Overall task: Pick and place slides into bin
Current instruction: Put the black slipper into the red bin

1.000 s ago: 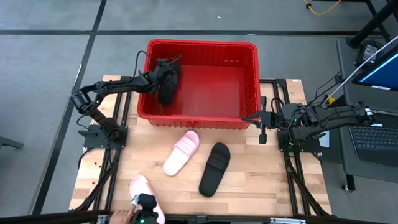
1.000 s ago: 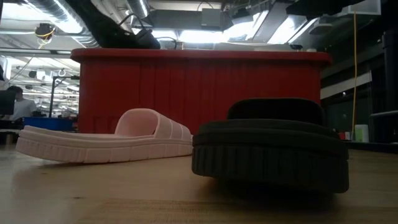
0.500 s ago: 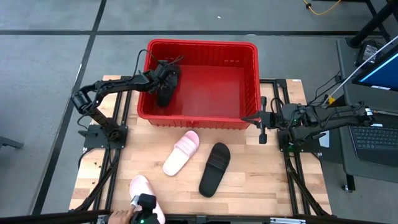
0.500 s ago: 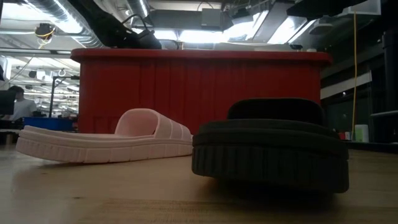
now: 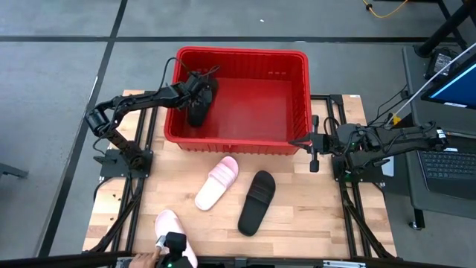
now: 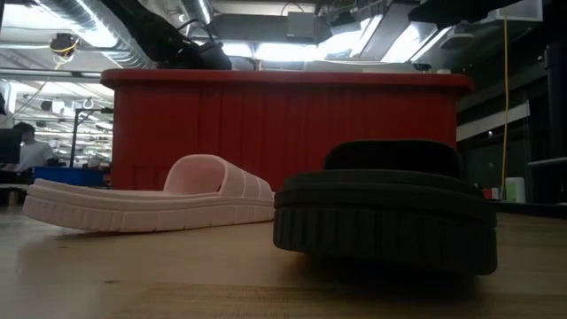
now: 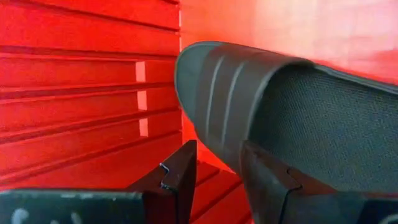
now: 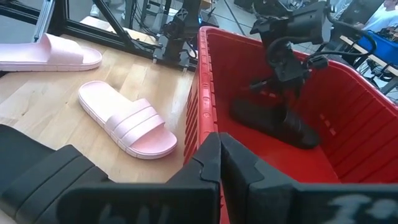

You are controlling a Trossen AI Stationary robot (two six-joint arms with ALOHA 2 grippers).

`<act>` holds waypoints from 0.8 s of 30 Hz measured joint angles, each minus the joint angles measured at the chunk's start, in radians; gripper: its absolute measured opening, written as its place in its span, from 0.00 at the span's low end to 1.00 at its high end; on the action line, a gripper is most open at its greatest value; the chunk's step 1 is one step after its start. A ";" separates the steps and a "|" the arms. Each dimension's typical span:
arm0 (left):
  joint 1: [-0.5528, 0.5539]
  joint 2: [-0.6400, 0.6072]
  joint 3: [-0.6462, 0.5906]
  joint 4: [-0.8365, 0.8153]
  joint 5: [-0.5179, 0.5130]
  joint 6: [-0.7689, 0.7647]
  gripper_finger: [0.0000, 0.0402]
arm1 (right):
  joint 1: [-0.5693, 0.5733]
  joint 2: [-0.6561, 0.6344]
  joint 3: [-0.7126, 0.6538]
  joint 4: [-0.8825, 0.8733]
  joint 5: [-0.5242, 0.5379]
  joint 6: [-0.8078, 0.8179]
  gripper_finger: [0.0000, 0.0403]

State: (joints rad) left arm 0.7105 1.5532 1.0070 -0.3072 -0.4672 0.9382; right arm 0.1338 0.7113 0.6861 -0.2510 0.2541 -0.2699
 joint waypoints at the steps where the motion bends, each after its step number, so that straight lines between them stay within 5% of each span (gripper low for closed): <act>1: -0.002 0.000 0.010 -0.013 0.000 -0.003 0.29 | 0.000 0.000 0.000 0.000 0.000 0.000 0.01; 9: -0.003 0.000 0.038 -0.079 0.055 -0.048 0.29 | 0.000 0.000 0.000 -0.001 0.000 0.000 0.01; 24: -0.071 0.000 0.130 -0.072 -0.079 -0.030 0.29 | 0.000 0.000 0.000 -0.018 -0.001 0.057 0.01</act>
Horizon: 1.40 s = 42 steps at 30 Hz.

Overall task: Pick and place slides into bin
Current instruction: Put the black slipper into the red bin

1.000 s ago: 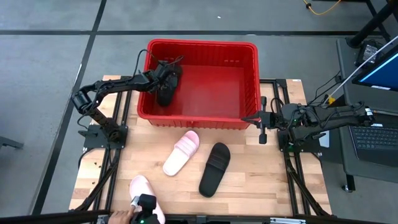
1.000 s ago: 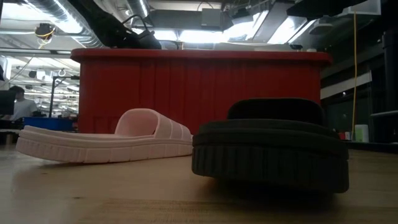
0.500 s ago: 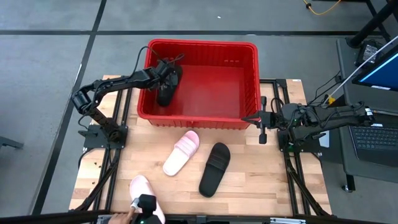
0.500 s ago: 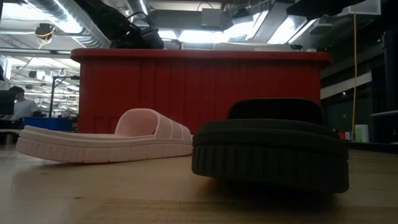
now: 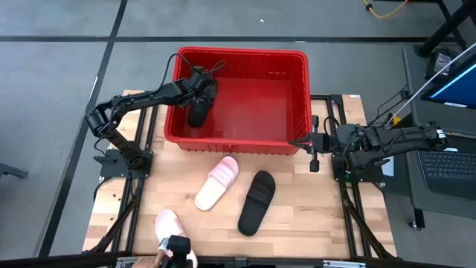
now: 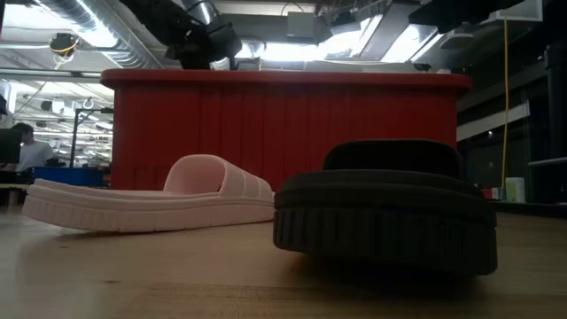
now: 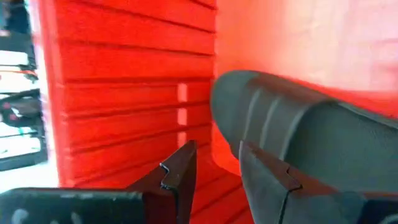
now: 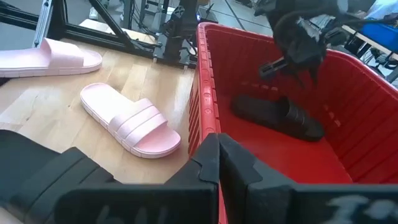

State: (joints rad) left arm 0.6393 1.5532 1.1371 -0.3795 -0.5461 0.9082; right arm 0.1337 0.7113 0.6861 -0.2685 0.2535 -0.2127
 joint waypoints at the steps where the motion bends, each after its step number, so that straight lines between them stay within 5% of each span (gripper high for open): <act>1: -0.007 0.000 0.014 -0.011 -0.012 0.003 0.29 | 0.000 0.000 0.000 0.000 0.000 0.000 0.01; 12: -0.082 -0.057 0.093 -0.069 -0.091 -0.006 0.29 | 0.000 0.000 0.000 -0.015 0.000 -0.003 0.01; 22: -0.188 -0.235 0.093 -0.081 -0.089 -0.118 0.28 | 0.000 0.000 0.000 -0.015 0.000 -0.007 0.01; 32: -0.278 -0.432 0.034 -0.228 0.170 -0.357 0.02 | 0.000 0.000 -0.006 -0.014 0.000 -0.055 0.01; 42: -0.332 -0.573 -0.094 -0.193 0.312 -0.410 0.01 | 0.000 0.000 -0.006 -0.013 -0.001 -0.005 0.01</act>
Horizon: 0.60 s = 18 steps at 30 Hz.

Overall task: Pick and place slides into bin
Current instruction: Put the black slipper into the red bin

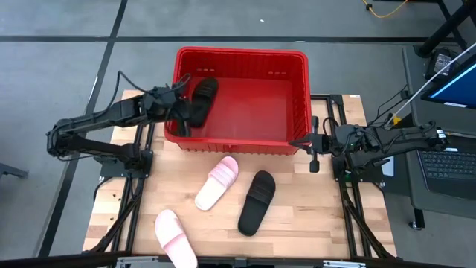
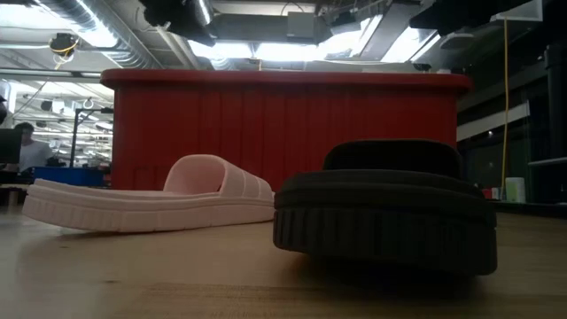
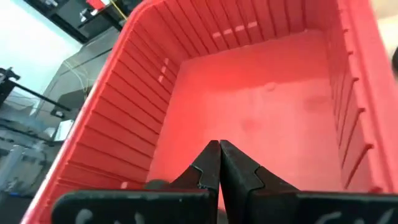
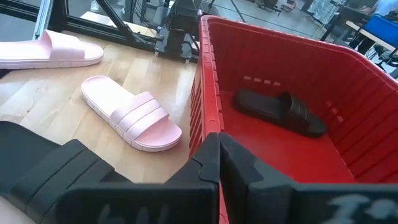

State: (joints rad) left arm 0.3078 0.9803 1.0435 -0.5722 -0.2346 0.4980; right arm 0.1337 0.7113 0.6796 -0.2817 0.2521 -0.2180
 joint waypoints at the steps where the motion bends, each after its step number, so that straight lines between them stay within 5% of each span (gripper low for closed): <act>1: -0.004 -0.010 -0.014 0.009 0.005 -0.009 0.00 | 0.000 0.000 0.000 0.000 0.000 0.000 0.01; 18: -0.217 -0.073 -0.084 0.128 0.055 -0.104 0.00 | 0.000 0.000 -0.002 0.032 -0.002 0.003 0.01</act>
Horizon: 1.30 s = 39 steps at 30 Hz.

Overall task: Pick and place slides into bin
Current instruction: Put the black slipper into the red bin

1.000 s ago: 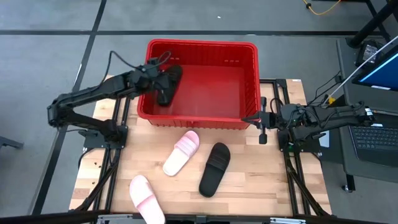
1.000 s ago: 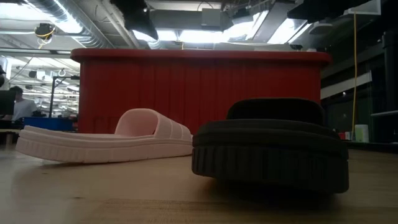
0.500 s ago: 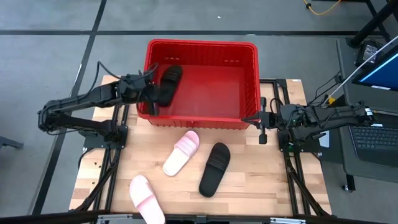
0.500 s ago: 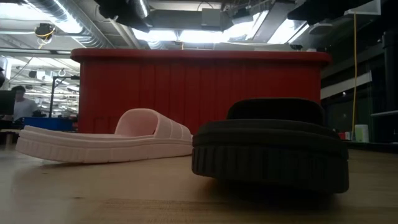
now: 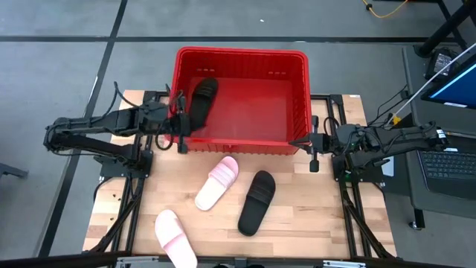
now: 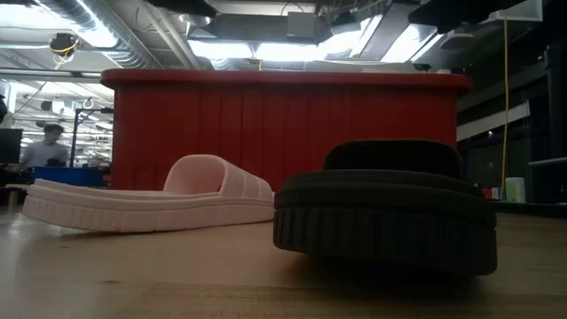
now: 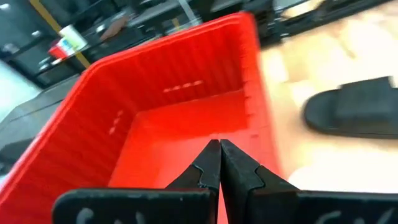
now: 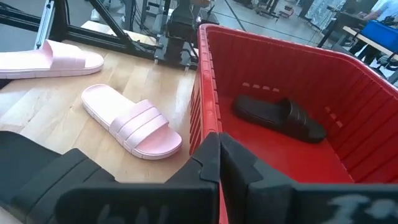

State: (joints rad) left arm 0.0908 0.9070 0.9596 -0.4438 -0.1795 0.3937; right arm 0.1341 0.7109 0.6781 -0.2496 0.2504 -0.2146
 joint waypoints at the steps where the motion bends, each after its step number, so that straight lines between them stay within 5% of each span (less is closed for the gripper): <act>1: -0.022 0.000 -0.002 0.002 0.000 -0.009 0.00 | 0.000 0.000 0.000 0.000 0.000 0.000 0.01; 15: -0.269 -0.006 -0.302 0.403 -0.144 -0.174 0.00 | 0.118 0.032 0.000 0.097 -0.015 -0.003 0.01; 25: -0.432 -0.001 -0.315 0.474 -0.245 -0.253 0.00 | 0.234 0.169 0.118 0.047 -0.015 0.021 0.01; 39: -0.538 0.185 -0.315 0.586 -0.279 -0.304 0.00 | 0.422 0.519 0.340 -0.203 0.096 0.361 0.01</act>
State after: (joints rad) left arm -0.4469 1.0921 0.6441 0.1421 -0.4583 0.0899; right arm 0.5565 1.2295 1.0179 -0.4529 0.3468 0.1467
